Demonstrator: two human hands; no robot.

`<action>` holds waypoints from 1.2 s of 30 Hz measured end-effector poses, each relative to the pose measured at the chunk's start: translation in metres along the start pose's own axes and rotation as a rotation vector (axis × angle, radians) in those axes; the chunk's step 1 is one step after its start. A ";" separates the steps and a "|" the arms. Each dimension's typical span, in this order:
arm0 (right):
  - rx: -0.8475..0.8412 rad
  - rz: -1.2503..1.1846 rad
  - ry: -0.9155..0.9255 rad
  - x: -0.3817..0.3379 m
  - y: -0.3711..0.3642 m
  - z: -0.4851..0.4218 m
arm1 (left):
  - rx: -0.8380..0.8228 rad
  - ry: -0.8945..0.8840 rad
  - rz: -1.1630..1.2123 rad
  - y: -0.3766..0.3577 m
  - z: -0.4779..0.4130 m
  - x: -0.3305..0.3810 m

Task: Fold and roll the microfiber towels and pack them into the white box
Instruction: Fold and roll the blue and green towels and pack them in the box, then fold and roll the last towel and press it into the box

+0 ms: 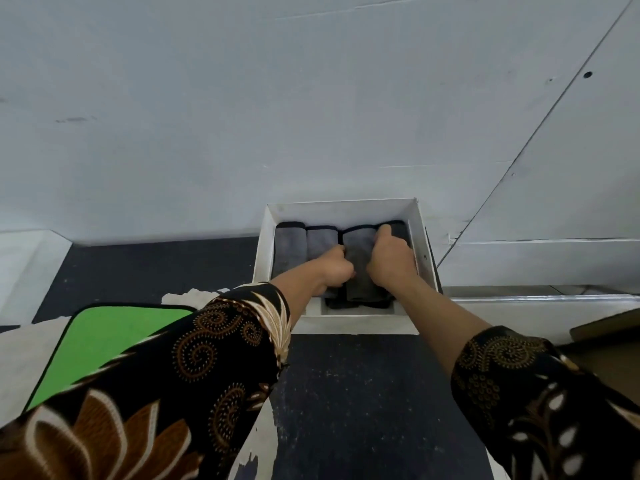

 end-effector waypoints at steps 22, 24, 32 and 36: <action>-0.144 0.382 0.221 -0.014 -0.026 0.014 | 0.087 -0.186 -0.515 0.013 0.048 0.013; -0.180 0.380 0.184 -0.016 -0.023 0.012 | 0.120 -0.232 -0.556 0.024 0.065 0.005; -0.001 0.246 0.085 -0.064 0.001 0.052 | 0.453 -0.288 -0.733 0.081 0.128 -0.048; 0.348 0.088 0.245 -0.128 -0.005 0.120 | 0.561 -0.313 -0.712 0.103 0.159 -0.085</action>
Point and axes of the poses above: each hand's wrist, its own z-axis away from the middle knuckle, its own y-axis out of the back of the hand, x = y × z, the point moved 5 cm from there along -z, towards the middle knuckle, and after that the axes turned 1 degree about x, right-handed, at the moved point
